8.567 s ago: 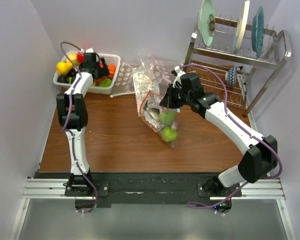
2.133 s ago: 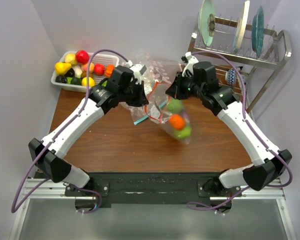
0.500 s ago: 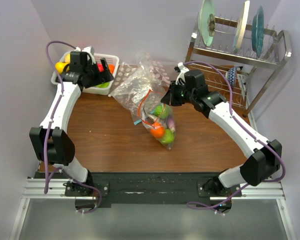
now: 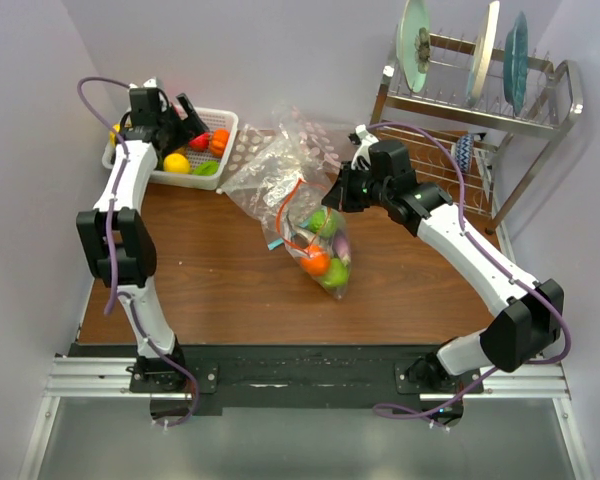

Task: Place the food in the zip-top bag and seal the zipper
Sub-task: Pick up the fake vegetable from the bin.

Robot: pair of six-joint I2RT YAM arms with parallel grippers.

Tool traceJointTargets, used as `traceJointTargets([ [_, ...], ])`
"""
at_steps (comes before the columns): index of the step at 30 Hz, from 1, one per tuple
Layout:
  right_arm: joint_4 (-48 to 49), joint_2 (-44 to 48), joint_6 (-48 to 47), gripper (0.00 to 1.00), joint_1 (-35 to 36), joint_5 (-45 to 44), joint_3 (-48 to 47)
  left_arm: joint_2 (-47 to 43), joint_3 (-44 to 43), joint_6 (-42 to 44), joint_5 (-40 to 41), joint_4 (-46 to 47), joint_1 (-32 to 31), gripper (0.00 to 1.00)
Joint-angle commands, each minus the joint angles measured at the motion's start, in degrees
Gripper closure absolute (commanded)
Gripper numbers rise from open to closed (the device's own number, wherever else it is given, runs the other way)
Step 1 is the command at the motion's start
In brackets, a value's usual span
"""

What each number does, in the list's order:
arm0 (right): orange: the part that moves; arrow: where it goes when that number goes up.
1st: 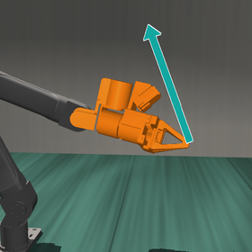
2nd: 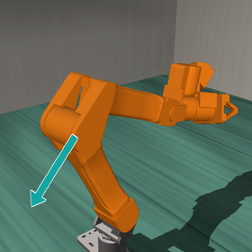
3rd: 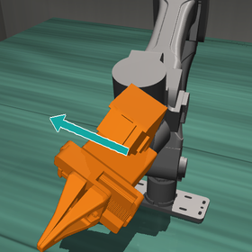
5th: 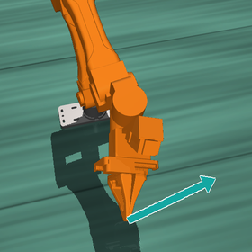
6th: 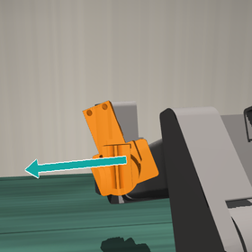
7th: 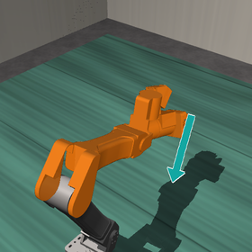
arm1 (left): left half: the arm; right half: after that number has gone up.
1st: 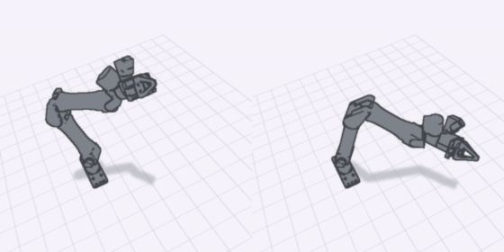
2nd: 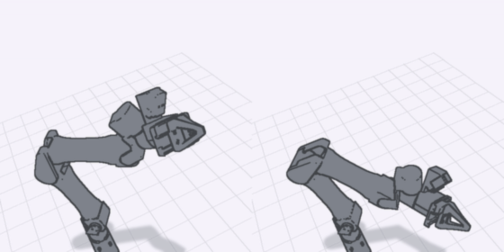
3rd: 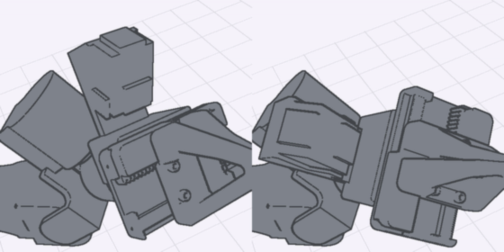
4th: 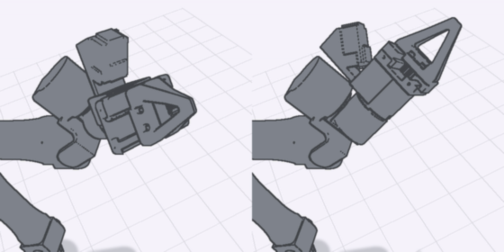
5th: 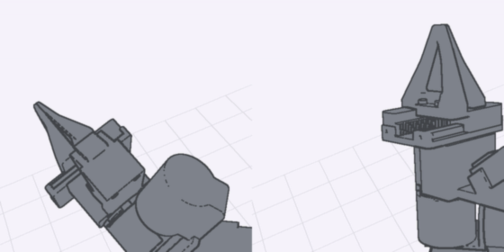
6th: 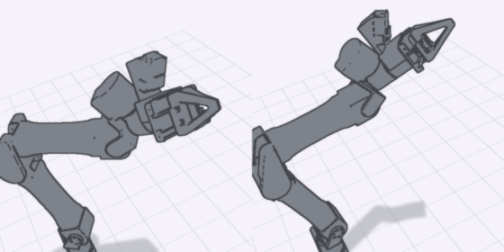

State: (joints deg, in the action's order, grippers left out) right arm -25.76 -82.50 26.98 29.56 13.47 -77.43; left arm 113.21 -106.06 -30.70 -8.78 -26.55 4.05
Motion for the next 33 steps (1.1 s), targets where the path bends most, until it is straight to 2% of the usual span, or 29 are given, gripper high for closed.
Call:
traceJointTargets([
  [1, 0.4, -0.1, -0.6, 1.00, -0.1, -0.5, -1.7, 4.1, -5.5, -5.2, -0.5, 5.4, 0.9, 0.06],
  [7, 0.2, -0.4, -0.8, 1.00, -0.2, -0.5, -2.1, 8.3, -5.8, -10.2, 2.9, 9.2, 1.1, 0.02],
  [12, 0.2, -0.7, -1.0, 1.00, -0.2, -0.6, -2.2, 12.2, -4.8, -16.1, -2.2, 14.8, 1.5, 0.00],
  [27, -1.3, -0.9, -1.8, 1.00, -0.2, -1.6, -3.1, 19.3, -6.3, -25.7, 0.1, 20.9, 1.7, 0.00],
  [33, -1.8, -1.2, -2.2, 1.00, -0.2, -2.2, -3.5, 23.0, -9.6, -27.7, 0.6, 20.2, 1.7, 0.00],
])
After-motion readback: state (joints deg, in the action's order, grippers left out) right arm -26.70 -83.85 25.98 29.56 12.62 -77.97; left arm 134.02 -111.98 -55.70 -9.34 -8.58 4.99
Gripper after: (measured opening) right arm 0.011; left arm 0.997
